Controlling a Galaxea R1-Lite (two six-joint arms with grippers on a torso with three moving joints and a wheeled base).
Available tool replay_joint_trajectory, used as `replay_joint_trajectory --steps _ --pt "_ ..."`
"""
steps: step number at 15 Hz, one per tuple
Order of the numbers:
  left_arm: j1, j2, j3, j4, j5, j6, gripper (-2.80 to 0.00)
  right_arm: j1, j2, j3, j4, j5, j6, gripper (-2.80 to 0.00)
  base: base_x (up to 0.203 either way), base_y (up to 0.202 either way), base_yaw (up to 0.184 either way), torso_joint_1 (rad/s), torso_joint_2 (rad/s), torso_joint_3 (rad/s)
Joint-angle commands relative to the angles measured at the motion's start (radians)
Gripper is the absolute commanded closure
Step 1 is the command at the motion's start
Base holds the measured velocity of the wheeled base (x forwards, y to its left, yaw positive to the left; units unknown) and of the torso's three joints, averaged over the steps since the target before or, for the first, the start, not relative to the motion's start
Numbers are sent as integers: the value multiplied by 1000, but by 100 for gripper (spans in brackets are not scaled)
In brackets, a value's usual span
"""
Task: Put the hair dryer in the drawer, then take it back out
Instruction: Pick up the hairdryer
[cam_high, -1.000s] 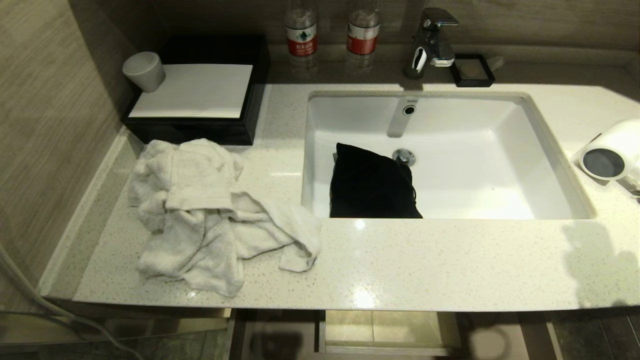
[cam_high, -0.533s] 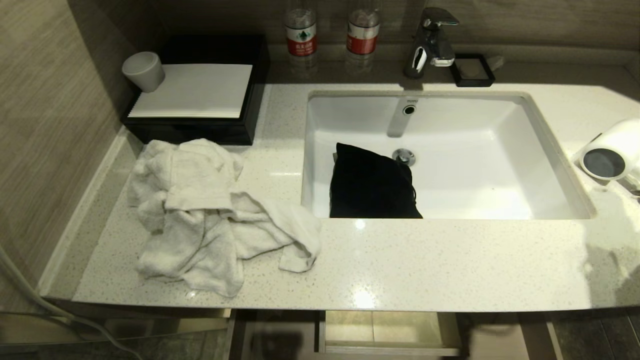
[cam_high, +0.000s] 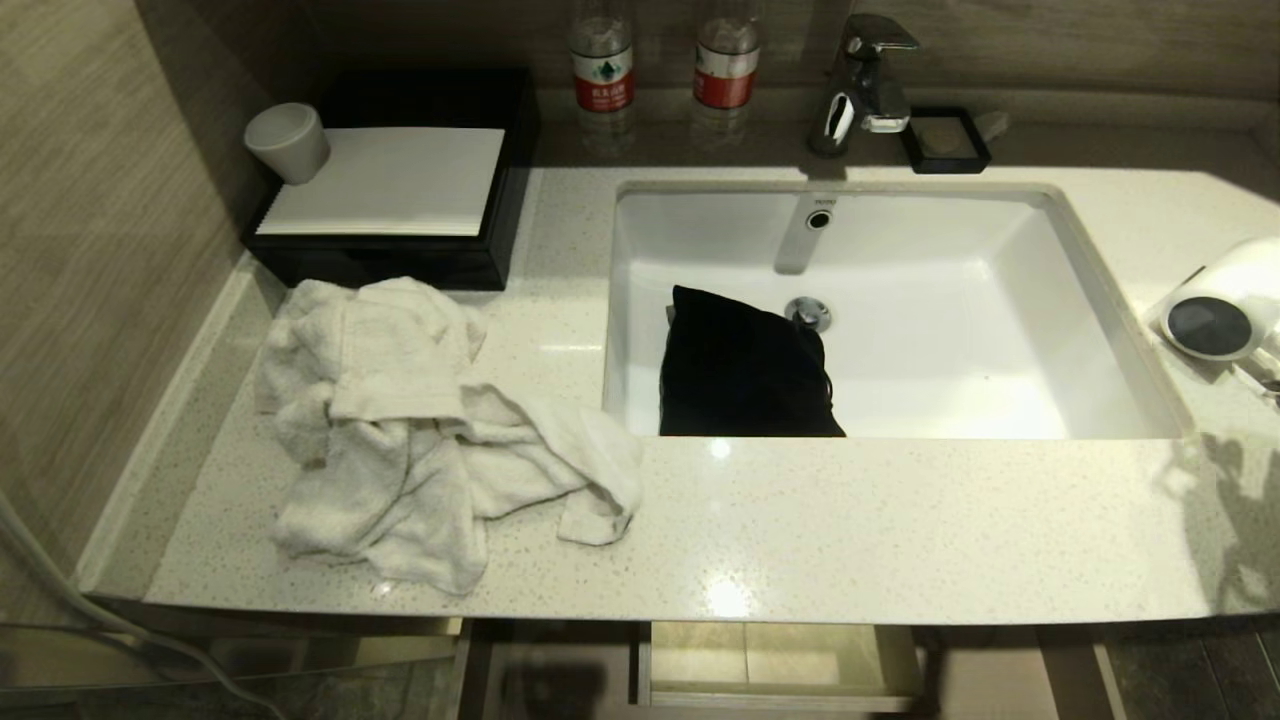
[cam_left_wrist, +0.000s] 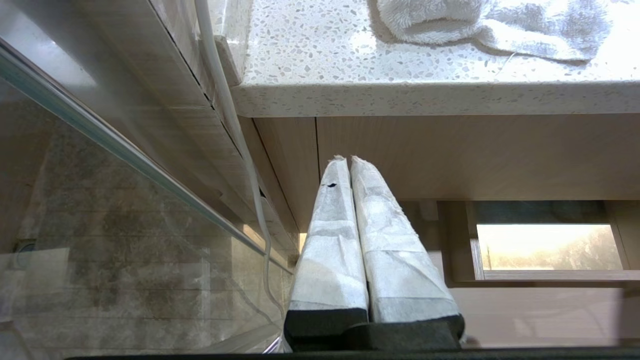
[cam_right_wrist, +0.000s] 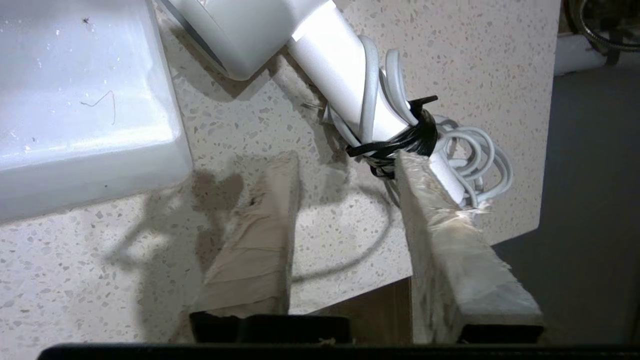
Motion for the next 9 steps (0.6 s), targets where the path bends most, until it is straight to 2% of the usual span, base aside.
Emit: replay_joint_trajectory --steps 1,4,8,9 --pt "0 0 1 0 0 0 0 -40 32 0 -4 48 -91 -280 0 0 0 0 0 0" --pt "0 0 0 0 0 0 0 -102 56 -1 -5 155 -135 -280 0 0 0 0 0 0" --pt "0 0 1 0 0 0 0 -141 101 -21 -16 278 -145 -280 0 0 0 0 0 0" --pt "0 0 0 0 0 0 0 -163 117 -31 -18 318 -176 -280 0 0 0 0 0 0"
